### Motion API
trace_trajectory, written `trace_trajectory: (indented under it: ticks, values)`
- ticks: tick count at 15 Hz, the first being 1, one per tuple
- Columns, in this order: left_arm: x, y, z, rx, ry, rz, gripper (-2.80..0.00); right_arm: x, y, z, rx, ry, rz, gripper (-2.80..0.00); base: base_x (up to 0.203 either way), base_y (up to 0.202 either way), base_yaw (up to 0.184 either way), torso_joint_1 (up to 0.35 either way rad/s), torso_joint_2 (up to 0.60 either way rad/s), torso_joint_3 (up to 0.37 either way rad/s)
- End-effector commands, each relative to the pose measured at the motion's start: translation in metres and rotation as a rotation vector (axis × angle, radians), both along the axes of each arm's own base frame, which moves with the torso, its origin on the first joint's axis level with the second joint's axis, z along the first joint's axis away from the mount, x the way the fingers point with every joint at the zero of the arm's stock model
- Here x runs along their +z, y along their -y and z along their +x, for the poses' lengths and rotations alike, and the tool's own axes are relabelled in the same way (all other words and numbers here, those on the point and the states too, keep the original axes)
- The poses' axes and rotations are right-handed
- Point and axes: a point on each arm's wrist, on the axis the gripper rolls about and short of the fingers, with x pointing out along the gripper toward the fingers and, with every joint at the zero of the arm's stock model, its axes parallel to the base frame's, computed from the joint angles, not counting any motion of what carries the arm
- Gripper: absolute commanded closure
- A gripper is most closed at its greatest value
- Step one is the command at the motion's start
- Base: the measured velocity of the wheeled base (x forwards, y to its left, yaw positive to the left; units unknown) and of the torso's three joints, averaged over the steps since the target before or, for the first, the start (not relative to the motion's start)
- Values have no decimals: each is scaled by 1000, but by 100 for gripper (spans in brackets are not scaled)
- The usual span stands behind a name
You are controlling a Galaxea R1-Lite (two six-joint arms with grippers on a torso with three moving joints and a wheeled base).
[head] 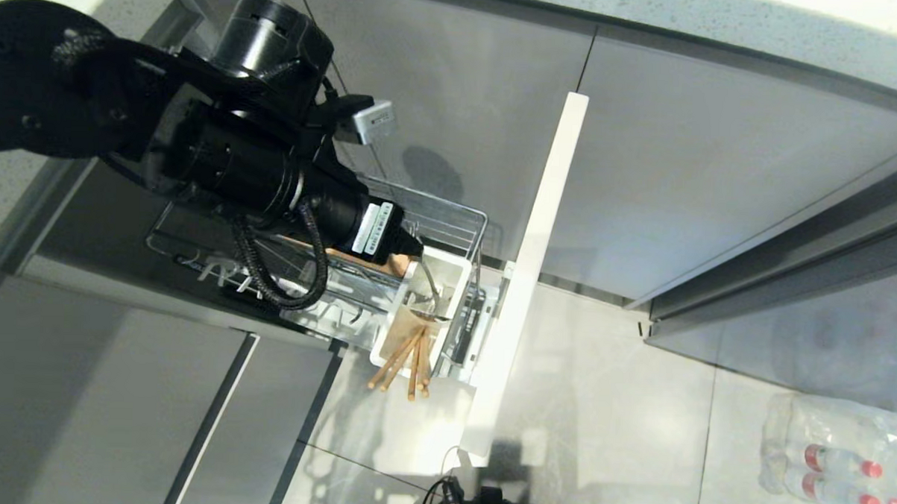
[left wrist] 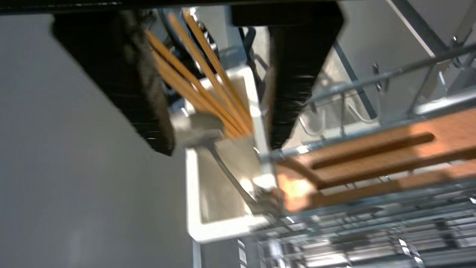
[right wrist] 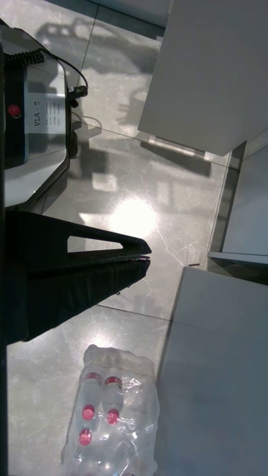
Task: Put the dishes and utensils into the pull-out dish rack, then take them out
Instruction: Take the fork out of the cupboard
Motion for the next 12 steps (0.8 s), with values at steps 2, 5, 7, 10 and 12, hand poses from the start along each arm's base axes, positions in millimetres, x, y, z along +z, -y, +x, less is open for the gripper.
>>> trace_trajectory:
  ticks: [2, 5, 7, 10, 12]
  values:
    - [-16, 11, 20, 62, 0, 24, -280, 0, 0, 0, 0, 0, 2, 0, 0, 0, 0, 0, 0, 0]
    - [-22, 17, 35, 136, 33, 26, -280, 0, 0, 0, 0, 0, 1, 0, 0, 0, 0, 0, 0, 0]
    - [-23, 20, 40, 159, 34, 0, -280, 0, 0, 0, 0, 0, 0, 0, 0, 0, 0, 0, 0, 0]
    - [-25, 23, 44, 164, 35, -7, -280, 0, 0, 0, 0, 0, 1, 0, 0, 0, 0, 0, 0, 0]
    - [-26, 25, 47, 167, 48, -19, -280, 0, 0, 0, -1, 0, 0, 0, 0, 0, 0, 0, 0, 0]
